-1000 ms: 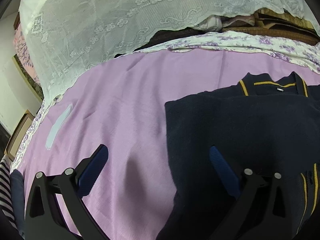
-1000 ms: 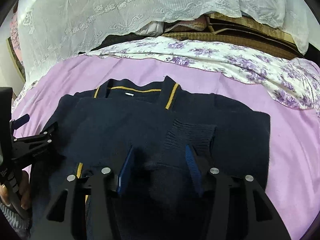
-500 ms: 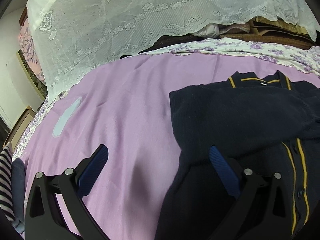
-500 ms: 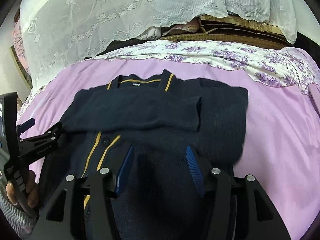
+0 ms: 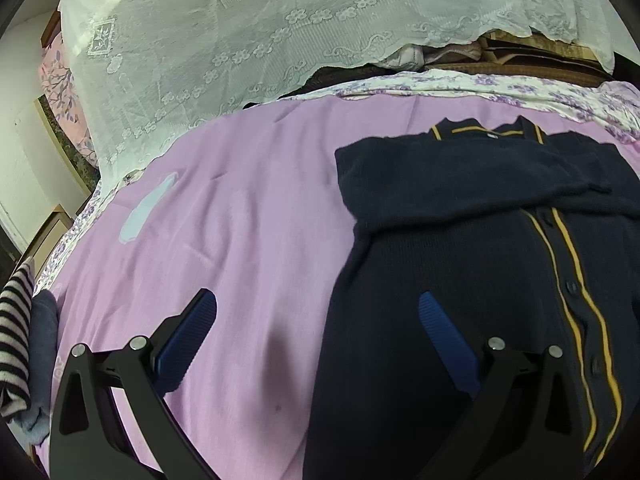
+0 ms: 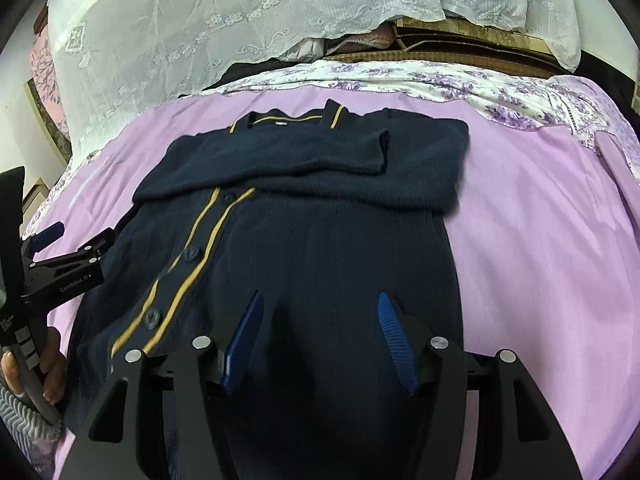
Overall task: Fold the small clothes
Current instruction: 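Grasp the cardigan hem with both grippers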
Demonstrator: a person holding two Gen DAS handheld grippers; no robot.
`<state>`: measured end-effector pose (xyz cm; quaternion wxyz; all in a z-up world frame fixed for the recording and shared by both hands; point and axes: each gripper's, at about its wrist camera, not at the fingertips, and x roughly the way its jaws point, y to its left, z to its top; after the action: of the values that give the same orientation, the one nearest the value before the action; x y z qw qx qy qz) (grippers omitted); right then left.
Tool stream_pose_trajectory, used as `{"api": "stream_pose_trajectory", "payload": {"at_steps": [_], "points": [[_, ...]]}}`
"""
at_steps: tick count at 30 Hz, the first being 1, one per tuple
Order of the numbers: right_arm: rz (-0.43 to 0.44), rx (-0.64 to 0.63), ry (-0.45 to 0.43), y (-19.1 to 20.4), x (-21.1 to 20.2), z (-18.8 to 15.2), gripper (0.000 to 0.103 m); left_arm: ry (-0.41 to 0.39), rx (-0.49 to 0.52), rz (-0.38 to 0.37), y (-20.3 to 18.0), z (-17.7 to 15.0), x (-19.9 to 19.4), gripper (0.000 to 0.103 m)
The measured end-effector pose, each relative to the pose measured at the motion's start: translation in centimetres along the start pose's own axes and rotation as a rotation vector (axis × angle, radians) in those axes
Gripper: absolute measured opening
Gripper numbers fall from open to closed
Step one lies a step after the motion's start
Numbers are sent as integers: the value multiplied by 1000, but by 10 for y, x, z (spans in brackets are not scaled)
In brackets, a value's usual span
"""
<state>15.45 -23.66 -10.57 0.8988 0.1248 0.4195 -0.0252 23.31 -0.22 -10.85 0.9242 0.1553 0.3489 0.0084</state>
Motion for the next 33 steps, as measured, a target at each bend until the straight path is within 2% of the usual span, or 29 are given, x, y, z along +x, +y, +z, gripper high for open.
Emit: {"api": "stream_pose_trajectory", "payload": {"at_steps": [7, 11, 16, 19, 25, 28, 30, 33], "points": [[19, 25, -49, -6, -33, -25, 62, -8, -6, 2, 7, -26, -25, 99], [27, 42, -67, -14, -49, -41, 63, 8, -30, -34, 17, -43, -38, 99], [58, 81, -90, -29, -69, -61, 67, 65, -88, -185, 38, -67, -48, 99], [87, 113, -102, -41, -80, -72, 71, 120, -134, -319, 52, -81, -49, 99], [150, 168, -93, -55, -84, -83, 71, 202, -176, -549, 56, -96, -43, 99], [180, 165, -71, -54, -79, -83, 71, 224, -152, -595, 46, -94, -37, 99], [193, 160, -45, -51, -73, -83, 71, 261, -125, -595, 37, -93, -28, 99], [200, 163, -41, -51, -73, -84, 70, 264, -99, -587, 31, -91, -25, 99]]}}
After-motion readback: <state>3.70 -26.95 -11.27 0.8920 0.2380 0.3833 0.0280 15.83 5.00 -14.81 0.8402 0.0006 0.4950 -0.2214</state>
